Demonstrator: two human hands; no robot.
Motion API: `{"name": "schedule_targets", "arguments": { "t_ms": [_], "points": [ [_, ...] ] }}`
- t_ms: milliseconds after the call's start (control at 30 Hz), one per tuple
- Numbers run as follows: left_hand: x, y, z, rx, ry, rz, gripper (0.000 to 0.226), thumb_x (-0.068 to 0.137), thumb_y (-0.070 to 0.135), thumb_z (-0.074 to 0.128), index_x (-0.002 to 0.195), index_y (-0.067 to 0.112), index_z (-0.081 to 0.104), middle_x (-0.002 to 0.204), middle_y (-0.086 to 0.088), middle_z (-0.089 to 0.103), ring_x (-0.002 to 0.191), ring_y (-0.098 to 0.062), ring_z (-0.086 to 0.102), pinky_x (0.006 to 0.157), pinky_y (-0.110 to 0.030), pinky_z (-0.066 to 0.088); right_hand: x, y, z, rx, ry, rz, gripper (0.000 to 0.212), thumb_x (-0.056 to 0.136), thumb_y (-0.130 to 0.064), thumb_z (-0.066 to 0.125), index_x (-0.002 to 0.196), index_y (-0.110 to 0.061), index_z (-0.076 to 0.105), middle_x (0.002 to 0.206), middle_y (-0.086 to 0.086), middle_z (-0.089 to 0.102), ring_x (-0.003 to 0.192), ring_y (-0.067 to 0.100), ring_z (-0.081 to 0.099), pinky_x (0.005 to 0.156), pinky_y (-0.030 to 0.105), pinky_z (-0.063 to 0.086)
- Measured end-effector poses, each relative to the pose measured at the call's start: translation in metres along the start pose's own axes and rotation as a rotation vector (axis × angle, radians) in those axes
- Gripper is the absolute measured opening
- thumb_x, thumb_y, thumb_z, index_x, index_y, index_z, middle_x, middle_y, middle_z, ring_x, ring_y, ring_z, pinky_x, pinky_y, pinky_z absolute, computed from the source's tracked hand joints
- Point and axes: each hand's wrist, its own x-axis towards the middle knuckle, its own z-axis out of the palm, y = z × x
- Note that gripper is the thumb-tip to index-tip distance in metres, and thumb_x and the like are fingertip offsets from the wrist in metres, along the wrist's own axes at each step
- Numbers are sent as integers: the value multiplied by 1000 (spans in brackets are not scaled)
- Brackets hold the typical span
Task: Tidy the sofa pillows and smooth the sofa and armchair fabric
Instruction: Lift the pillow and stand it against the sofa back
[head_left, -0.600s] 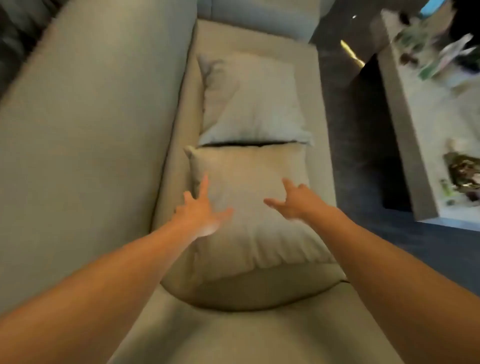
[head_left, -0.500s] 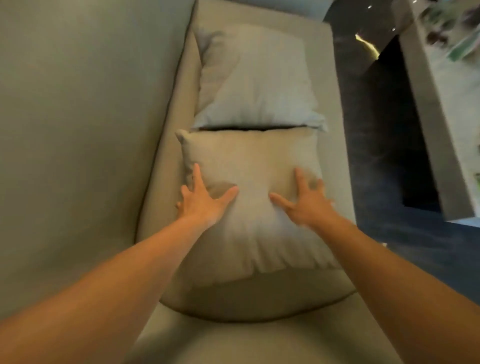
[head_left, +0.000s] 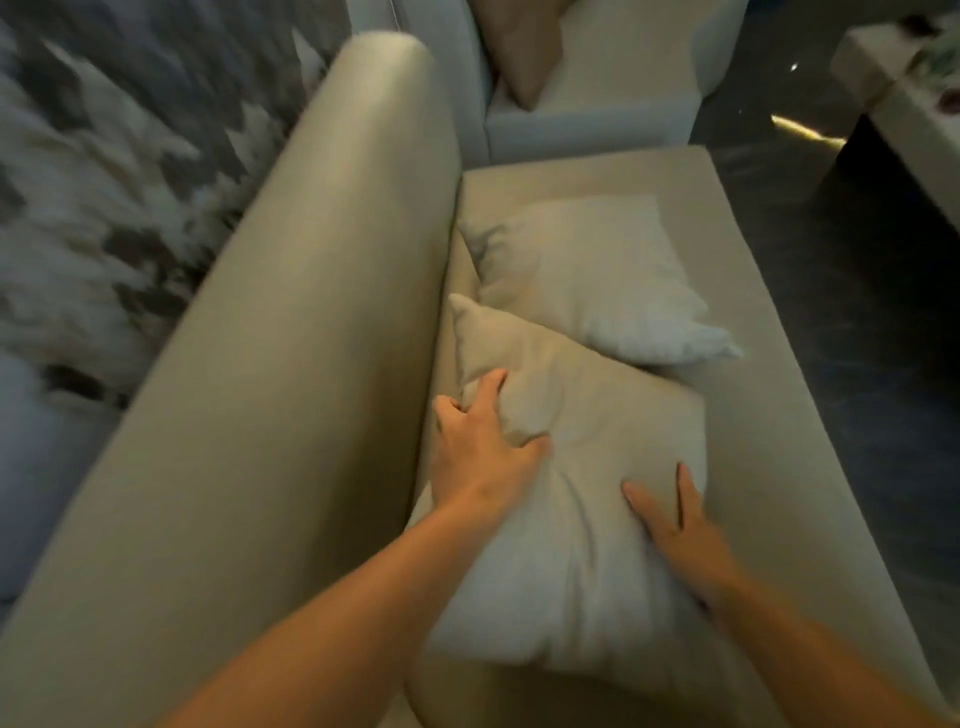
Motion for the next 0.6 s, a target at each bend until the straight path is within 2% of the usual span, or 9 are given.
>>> {"name": "schedule_targets", "arguments": {
  "t_ms": [100, 167, 233, 333, 400, 467, 533, 600],
  "points": [
    [6, 20, -61, 307, 34, 148, 71, 78, 45, 69, 137, 44, 29, 122, -7, 32, 106, -31, 45, 93, -44, 46, -17, -38, 44, 268, -160, 32, 99, 72, -78, 49, 153, -41, 6, 160, 5, 26, 141, 32, 33, 115, 48, 29],
    [5, 20, -93, 434, 36, 185, 68, 79, 41, 67, 135, 44, 28, 121, -8, 28, 105, -35, 44, 87, -46, 45, -24, -63, 77, 365, -236, 43, 83, 82, -75, 46, 152, -42, 16, 156, 4, 36, 135, 32, 42, 111, 52, 37],
    [0, 7, -118, 537, -3, 161, 68, 81, 38, 63, 137, 45, 26, 123, -9, 25, 105, -39, 47, 83, -46, 47, -29, -83, 102, 378, -267, 23, 68, 93, -63, 40, 153, -39, 18, 155, 4, 38, 134, 31, 44, 110, 51, 39],
    [-8, -21, -139, 610, -22, 38, 68, 89, 38, 55, 148, 38, 21, 125, -13, 29, 101, -40, 55, 86, -44, 47, -29, -102, 121, 257, -286, -59, 62, 100, -41, 37, 154, -37, 7, 160, 7, 25, 142, 32, 31, 116, 44, 28],
    [-17, -29, -144, 541, -27, -27, 67, 92, 39, 52, 151, 34, 22, 120, -13, 39, 102, -38, 56, 89, -41, 44, -30, -108, 124, 186, -325, -119, 56, 103, -33, 31, 155, -30, 11, 164, 5, 13, 147, 33, 17, 120, 47, 17],
    [-30, -24, -141, 587, -82, -38, 66, 91, 36, 50, 151, 29, 23, 119, -12, 43, 104, -36, 56, 88, -40, 44, -33, -110, 119, 160, -389, -142, 50, 104, -32, 25, 154, -28, 18, 165, 0, 11, 148, 34, 15, 120, 48, 15],
    [-36, -9, -133, 755, -55, 40, 58, 86, 38, 54, 140, 26, 37, 118, -10, 40, 100, -33, 55, 82, -39, 46, -38, -111, 106, 212, -430, -112, 52, 104, -36, 31, 154, -34, 15, 162, 1, 20, 146, 30, 23, 118, 45, 23],
    [-26, 18, -123, 862, 54, 192, 40, 78, 44, 60, 114, 28, 51, 117, -8, 38, 98, -28, 47, 73, -36, 44, -38, -109, 88, 276, -480, -86, 59, 100, -35, 46, 152, -34, 20, 158, 1, 31, 139, 23, 37, 105, 32, 39]
  ]
}}
